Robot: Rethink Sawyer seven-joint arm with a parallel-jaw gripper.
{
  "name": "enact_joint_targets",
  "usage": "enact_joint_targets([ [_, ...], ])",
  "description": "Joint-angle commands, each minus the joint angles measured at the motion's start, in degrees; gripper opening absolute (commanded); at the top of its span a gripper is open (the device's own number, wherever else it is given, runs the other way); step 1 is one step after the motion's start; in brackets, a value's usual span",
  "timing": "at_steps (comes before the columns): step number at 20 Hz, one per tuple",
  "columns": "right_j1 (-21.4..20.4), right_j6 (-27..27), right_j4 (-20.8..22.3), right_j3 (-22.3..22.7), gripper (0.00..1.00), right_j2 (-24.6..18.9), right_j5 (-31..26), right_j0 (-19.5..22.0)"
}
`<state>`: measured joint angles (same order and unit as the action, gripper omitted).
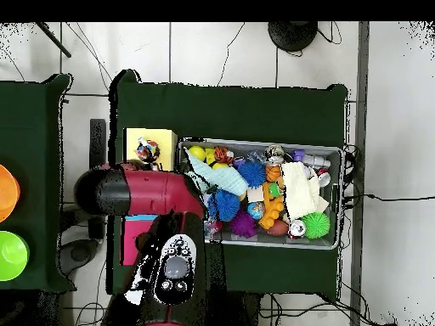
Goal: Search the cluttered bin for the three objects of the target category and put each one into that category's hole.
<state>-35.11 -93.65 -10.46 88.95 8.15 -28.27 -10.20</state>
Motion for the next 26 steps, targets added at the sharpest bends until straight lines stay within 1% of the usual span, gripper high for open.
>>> enact_joint_targets([
  [1, -0.34, -9.91, 0.58, -9.01, 0.00, -0.89, -16.95, -1.94],
  [2, -0.21, -9.91, 0.78, -10.38, 0.00, -0.83, -18.55, -2.14],
  [5, 1.10, -9.71, 1.32, -14.25, 0.00, -0.91, -21.06, -2.36],
  [8, 2.57, -9.59, 1.22, -15.80, 0.00, -1.51, -20.57, -2.01],
  [14, 6.36, -8.69, 1.20, -21.39, 0.00, -2.52, -22.01, -0.93],
  [18, 8.84, -6.91, 1.68, -24.70, 0.00, -2.96, -23.11, 0.18],
  [23, 12.15, -4.46, 2.38, -30.20, 0.00, -3.43, -25.17, 1.77],
  [24, 12.58, -4.13, 2.41, -30.79, 0.00, -3.54, -25.38, 2.00],
  [26, 12.57, -3.33, 2.51, -30.46, 0.00, -3.83, -24.80, 2.50],
])
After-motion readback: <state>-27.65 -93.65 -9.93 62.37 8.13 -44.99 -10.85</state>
